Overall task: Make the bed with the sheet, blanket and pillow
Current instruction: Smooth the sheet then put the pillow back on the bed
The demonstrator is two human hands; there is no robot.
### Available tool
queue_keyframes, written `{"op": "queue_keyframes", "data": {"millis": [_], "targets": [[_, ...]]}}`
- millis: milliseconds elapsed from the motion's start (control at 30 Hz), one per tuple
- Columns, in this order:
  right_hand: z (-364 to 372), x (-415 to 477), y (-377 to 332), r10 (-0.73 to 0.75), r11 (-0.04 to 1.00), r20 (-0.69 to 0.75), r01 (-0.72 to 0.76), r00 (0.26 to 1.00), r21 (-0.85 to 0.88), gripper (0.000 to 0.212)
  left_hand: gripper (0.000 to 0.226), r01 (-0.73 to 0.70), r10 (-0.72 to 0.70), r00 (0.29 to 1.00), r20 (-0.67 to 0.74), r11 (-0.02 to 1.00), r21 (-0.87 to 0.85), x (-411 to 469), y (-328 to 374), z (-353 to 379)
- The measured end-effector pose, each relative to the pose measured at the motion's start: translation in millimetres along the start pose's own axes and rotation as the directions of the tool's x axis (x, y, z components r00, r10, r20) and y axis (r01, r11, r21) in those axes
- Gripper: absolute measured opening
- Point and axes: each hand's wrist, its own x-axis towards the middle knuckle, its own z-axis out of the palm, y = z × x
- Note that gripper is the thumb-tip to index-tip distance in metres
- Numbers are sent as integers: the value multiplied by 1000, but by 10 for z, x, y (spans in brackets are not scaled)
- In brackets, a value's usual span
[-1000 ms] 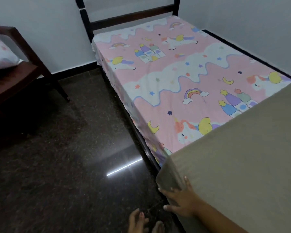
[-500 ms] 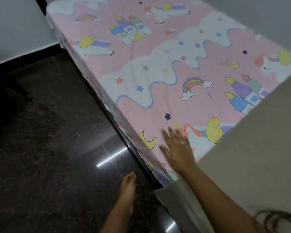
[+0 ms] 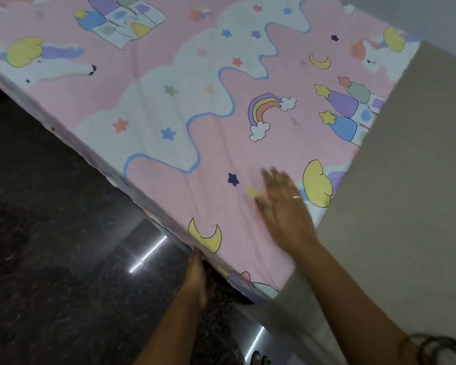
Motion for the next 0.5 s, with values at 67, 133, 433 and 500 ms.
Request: {"op": "queue_keyframes", "data": {"millis": [67,133,433,500], "targets": [[2,64,212,184,970,-10,-184,983,-158,78,48,-21,22,999,27,999,-48,35,30,-16],[112,70,169,225,949,25,-214,974,-234,82,41,-26,29,998,49,997,-76,-2,49,-25],[362,-20,-877,-237,970,201,245,950,-13,65,50,-265,241,946,-217,960,-86,-380,-1,-410],[285,34,-940,-296,955,228,287,927,73,62,34,-328,302,908,-290,943,-46,-515,-3,-588]]}}
